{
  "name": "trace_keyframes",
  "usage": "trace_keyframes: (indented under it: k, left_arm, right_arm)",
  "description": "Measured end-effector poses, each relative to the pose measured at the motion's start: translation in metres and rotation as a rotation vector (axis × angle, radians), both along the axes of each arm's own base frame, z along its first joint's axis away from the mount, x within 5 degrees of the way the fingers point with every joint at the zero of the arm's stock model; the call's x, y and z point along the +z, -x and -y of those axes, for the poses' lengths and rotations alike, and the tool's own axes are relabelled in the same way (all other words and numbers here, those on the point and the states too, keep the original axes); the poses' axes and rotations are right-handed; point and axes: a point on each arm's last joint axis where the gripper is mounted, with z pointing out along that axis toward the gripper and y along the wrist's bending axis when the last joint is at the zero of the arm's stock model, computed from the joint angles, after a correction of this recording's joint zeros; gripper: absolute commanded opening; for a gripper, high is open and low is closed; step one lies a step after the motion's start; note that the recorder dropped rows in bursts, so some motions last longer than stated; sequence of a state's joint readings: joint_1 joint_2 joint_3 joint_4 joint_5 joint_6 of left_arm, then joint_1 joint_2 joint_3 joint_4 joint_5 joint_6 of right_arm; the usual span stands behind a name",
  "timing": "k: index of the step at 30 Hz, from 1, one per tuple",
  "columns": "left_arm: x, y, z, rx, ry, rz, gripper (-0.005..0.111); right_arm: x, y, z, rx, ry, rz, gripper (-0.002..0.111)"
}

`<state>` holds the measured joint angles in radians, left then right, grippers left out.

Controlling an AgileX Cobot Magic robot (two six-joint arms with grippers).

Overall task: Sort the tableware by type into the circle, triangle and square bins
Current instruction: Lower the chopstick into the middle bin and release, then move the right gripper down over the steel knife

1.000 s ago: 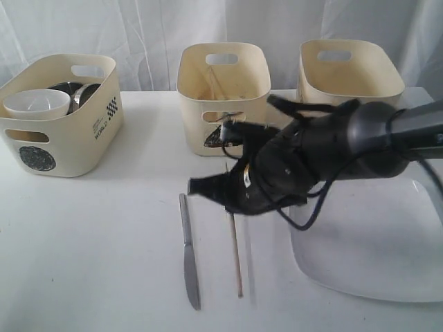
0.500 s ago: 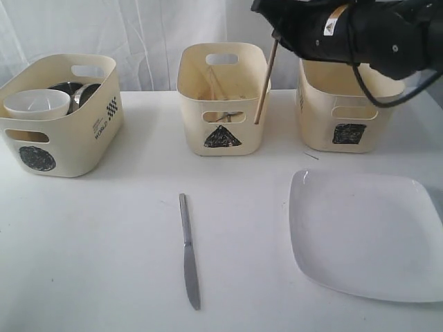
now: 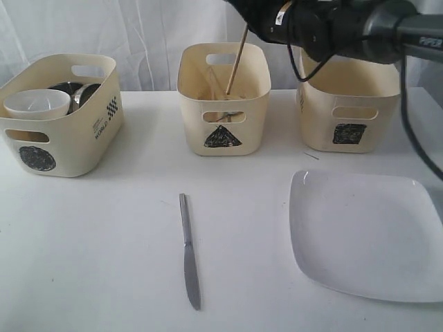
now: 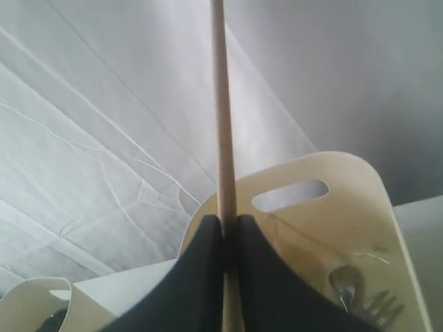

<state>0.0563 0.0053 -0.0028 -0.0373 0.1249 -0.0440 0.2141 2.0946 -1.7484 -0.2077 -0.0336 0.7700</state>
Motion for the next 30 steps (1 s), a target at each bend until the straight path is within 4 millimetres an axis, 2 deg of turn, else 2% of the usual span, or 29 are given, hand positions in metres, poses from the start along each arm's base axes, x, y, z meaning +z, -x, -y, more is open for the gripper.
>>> trace_keyframes:
  k: [5, 9, 11, 13, 17, 20, 25, 30]
  left_arm:
    - [0.000, 0.000, 0.000, 0.000, 0.000, 0.000, 0.000]
    - [0.000, 0.000, 0.000, 0.000, 0.000, 0.000, 0.000]
    - [0.000, 0.000, 0.000, 0.000, 0.000, 0.000, 0.000]
    - [0.000, 0.000, 0.000, 0.000, 0.000, 0.000, 0.000]
    - [0.000, 0.000, 0.000, 0.000, 0.000, 0.000, 0.000]
    - [0.000, 0.000, 0.000, 0.000, 0.000, 0.000, 0.000]
    - [0.000, 0.000, 0.000, 0.000, 0.000, 0.000, 0.000]
    - [0.000, 0.000, 0.000, 0.000, 0.000, 0.000, 0.000]
  right_arm:
    - [-0.025, -0.033, -0.007, 0.001, -0.004, 0.016, 0.001]
    - [-0.048, -0.050, -0.011, 0.000, -0.002, 0.007, 0.015]
    - [-0.056, -0.053, -0.012, 0.000, 0.000, 0.000, 0.025]
    - [-0.062, -0.055, -0.012, 0.000, 0.002, -0.008, 0.030]
    - [-0.065, -0.053, -0.018, 0.007, 0.008, -0.030, 0.031]
    - [-0.062, -0.047, -0.026, 0.015, 0.057, -0.099, 0.031]
    - [-0.049, -0.021, -0.044, 0.092, 0.310, -0.275, 0.031]
    - [-0.038, 0.030, -0.060, 0.237, 0.506, -0.465, 0.031]
